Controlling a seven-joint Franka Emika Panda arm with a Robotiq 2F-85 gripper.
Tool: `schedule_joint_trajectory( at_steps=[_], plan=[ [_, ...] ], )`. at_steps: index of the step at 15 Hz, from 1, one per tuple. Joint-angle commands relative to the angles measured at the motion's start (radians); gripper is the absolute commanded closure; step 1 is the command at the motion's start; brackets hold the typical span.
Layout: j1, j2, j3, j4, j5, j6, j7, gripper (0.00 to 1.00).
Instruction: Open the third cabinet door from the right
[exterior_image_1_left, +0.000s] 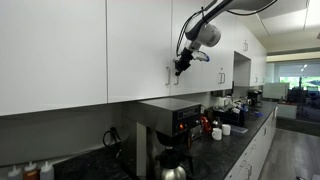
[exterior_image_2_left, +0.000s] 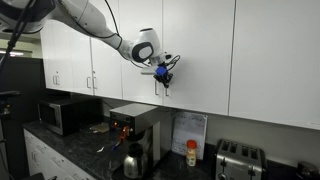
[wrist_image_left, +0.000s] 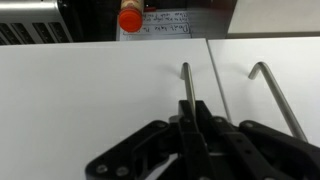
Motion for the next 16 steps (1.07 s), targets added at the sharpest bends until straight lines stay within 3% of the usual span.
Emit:
schedule_joint_trajectory(
  at_steps=[1,7,12,16],
  plan=[
    [-0.033,-0.101,0.032,-0.086,0.044,-0.019,-0.065,0.98],
    [-0.041,-0.17,0.025,-0.16,0.085,-0.039,-0.14,0.98],
    [-0.07,-0.21,0.014,-0.184,0.242,-0.11,-0.346,0.98],
    [-0.078,-0.243,-0.021,-0.201,0.3,-0.185,-0.471,0.98]
  ],
)
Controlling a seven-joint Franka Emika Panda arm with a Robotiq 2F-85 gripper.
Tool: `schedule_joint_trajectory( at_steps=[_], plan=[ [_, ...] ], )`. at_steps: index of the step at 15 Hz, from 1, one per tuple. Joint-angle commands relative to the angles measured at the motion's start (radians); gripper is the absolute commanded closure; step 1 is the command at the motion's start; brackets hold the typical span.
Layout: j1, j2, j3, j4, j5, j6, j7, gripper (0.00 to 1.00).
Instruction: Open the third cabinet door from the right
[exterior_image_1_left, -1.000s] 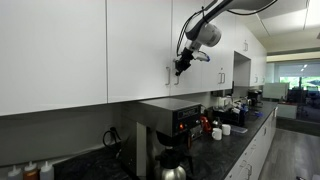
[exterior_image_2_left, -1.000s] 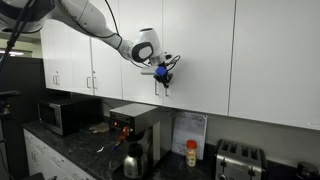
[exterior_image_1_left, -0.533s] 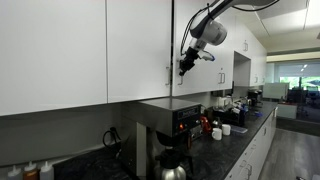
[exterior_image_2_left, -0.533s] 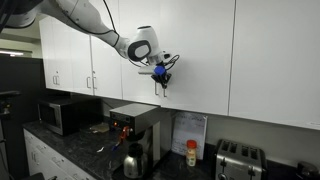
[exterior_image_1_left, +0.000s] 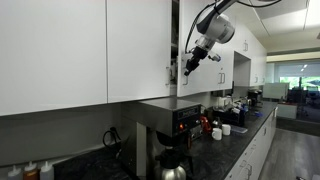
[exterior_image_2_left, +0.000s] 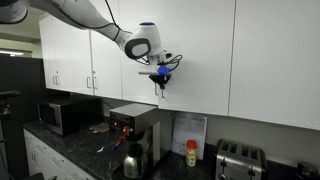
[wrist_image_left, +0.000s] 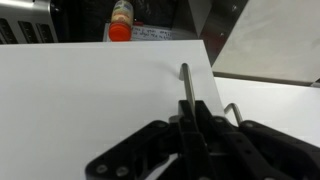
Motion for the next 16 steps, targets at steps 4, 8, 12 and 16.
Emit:
schedule_joint_trajectory(
  at_steps=[4,8,12,16],
  plan=[
    [-0.018,-0.113,-0.049,-0.036,0.118,-0.179,-0.17,0.98],
    [-0.02,-0.121,-0.08,-0.034,0.126,-0.237,-0.243,0.98],
    [-0.028,-0.131,-0.111,-0.031,0.135,-0.304,-0.306,0.98],
    [-0.035,-0.14,-0.143,-0.028,0.145,-0.366,-0.371,0.98]
  ],
)
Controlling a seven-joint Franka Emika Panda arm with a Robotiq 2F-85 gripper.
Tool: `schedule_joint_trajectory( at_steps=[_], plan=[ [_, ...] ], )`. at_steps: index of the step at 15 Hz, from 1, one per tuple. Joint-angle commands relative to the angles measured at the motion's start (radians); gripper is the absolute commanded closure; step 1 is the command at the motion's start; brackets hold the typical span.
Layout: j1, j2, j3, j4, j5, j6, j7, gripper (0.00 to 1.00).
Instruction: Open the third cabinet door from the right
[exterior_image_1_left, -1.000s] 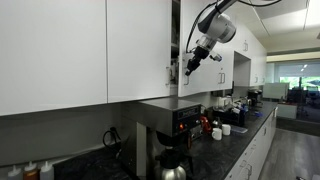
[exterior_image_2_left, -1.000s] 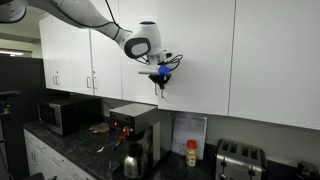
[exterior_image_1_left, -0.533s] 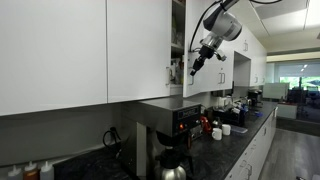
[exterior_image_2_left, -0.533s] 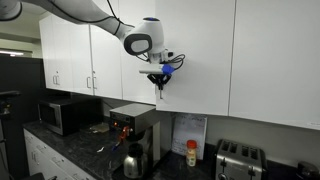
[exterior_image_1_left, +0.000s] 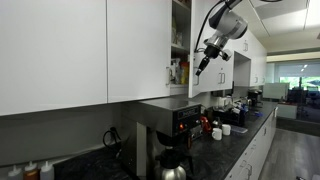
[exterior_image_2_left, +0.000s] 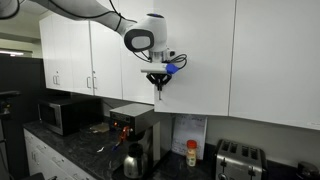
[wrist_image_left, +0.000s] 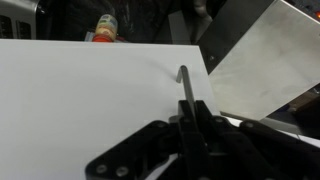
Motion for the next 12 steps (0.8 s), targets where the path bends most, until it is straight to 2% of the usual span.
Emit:
schedule_joint_trajectory(
  at_steps=[1,12],
  plan=[
    [-0.032,-0.076,-0.033,-0.002,0.063,-0.142,-0.026,0.98],
    [-0.08,-0.089,-0.13,0.029,0.057,-0.354,-0.21,0.98]
  ],
)
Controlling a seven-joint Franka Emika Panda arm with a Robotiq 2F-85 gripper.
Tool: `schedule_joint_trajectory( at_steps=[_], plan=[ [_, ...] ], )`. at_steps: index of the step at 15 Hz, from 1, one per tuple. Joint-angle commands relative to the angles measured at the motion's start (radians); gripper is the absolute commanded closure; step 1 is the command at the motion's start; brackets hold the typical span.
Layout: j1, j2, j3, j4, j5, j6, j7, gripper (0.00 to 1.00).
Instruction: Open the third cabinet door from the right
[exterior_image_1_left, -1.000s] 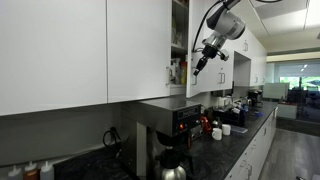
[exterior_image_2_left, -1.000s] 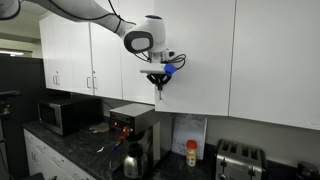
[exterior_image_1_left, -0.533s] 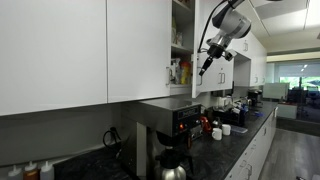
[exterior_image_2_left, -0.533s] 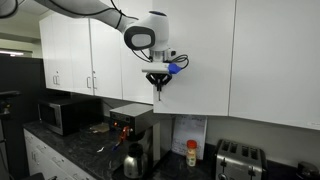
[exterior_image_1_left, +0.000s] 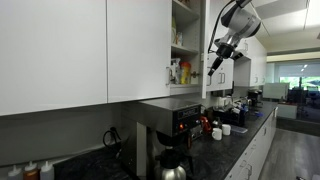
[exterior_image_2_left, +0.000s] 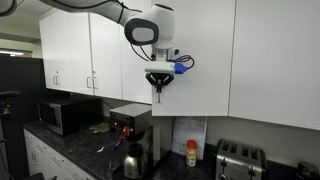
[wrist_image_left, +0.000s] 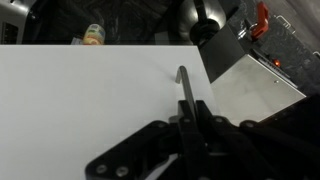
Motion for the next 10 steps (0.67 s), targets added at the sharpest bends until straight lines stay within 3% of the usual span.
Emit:
schedule_joint_trajectory(
  at_steps=[1,10],
  plan=[
    [-0.049,-0.052,-0.039,0.043,0.036,-0.186,0.026,0.98],
    [-0.113,-0.019,-0.111,0.094,0.038,-0.33,-0.132,0.98]
  ],
)
